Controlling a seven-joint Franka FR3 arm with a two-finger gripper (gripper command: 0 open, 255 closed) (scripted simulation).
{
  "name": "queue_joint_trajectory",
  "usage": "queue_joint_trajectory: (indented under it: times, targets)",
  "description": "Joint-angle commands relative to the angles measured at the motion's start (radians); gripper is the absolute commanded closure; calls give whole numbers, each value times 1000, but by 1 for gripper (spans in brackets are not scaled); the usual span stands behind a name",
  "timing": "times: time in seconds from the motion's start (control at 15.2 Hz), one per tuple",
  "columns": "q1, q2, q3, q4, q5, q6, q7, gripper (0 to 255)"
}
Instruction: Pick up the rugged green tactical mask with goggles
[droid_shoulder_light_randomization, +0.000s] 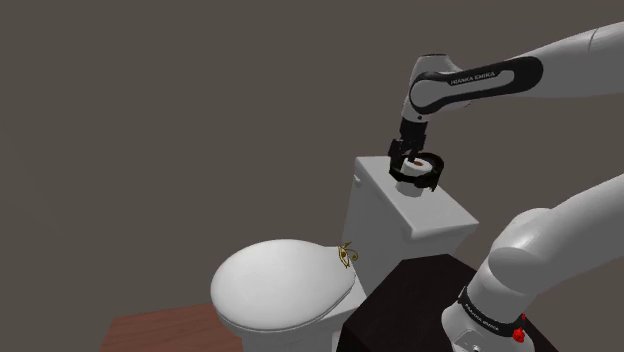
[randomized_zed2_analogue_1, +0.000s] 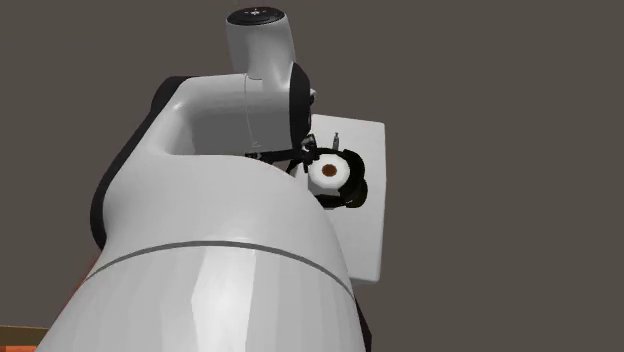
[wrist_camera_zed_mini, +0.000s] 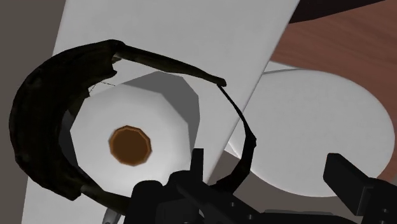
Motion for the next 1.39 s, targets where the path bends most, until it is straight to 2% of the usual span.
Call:
queue_joint_trajectory:
  times: [0.0,0.26,0.4,0.46,1.06,1.32]
  targets:
    - [-1,15,-6,-13,-2,28,-4,0]
    - [-2,37,-13,-59,-5,95,-3,0]
    - [-2,36,-13,-59,-5,95,-3,0]
    - [-3,35,-13,-58,-5,93,-4,255]
    - [-2,37,-13,-59,-5,95,-3,255]
    - [-2,18,-7,-19,-2,37,-4,255]
